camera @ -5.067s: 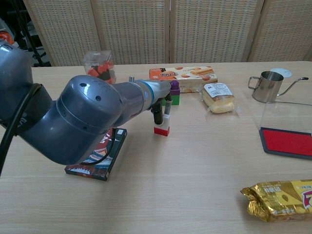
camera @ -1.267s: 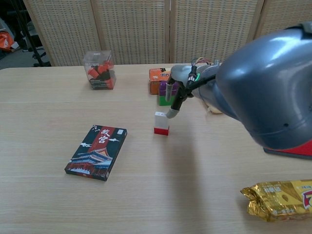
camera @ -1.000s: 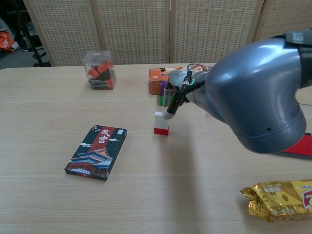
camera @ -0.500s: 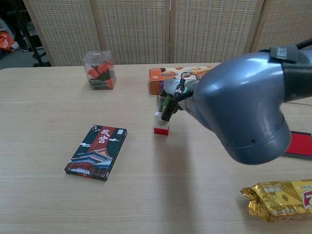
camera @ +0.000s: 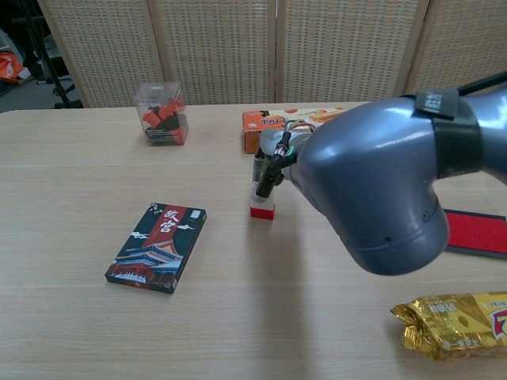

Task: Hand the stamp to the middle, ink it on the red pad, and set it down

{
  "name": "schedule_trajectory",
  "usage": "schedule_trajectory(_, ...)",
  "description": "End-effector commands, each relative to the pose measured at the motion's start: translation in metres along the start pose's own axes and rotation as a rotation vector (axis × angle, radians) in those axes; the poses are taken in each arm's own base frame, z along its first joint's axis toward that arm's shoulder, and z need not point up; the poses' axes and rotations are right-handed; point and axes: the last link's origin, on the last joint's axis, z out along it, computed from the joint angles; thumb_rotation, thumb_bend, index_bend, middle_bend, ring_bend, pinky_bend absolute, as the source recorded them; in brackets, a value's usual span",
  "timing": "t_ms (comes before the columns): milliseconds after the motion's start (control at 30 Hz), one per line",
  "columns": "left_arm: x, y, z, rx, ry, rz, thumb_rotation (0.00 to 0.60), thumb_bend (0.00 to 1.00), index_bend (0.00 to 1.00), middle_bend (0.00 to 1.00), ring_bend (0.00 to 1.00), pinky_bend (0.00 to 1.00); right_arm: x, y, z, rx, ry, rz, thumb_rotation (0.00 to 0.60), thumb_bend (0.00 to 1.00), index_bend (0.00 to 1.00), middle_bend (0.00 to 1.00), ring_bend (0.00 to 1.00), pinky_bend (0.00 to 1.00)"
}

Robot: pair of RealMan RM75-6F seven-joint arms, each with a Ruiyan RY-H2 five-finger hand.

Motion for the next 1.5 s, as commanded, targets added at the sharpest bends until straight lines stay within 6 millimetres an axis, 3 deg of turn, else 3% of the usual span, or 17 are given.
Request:
schedule_trajectory(33,0.0,0.0,0.0,0.0,-0.001,0.0,0.6,0.0,0.0,0.0,0.0,0.0,0.0,-0.001,0.0,-0.001,0.004,-0.004,0.6,0.39,0.45,0.96,1.0,1.0)
schedule_trajectory(700,0.001,-0.001,-0.001,0.003,-0.011,0.0,0.6,0.0,0.0,0.0,0.0,0.0,-0.003,0.0,0.002,-0.024,-0.001,-0.035,0.6,0.45,0.47,0.96,1.0,1.0)
schedule_trajectory(1100,0.0,-0.001,0.0,0.004,-0.019,0.001,0.6,0.0,0.0,0.0,0.0,0.0,-0.004,0.0,0.003,-0.028,0.0,-0.046,0.6,0.54,0.56,0.97,1.0,1.0)
schedule_trajectory(1267,0.0,-0.001,0.0,0.003,-0.025,0.003,0.6,0.0,0.0,0.0,0.0,0.0,0.005,-0.002,-0.001,0.004,0.031,-0.046,0.6,0.54,0.56,0.97,1.0,1.0)
schedule_trajectory(1500,-0.002,0.0,-0.001,-0.002,-0.033,0.007,0.6,0.0,0.0,0.0,0.0,0.0,0.037,0.003,-0.018,0.093,0.132,-0.018,0.6,0.56,0.58,0.98,1.0,1.0)
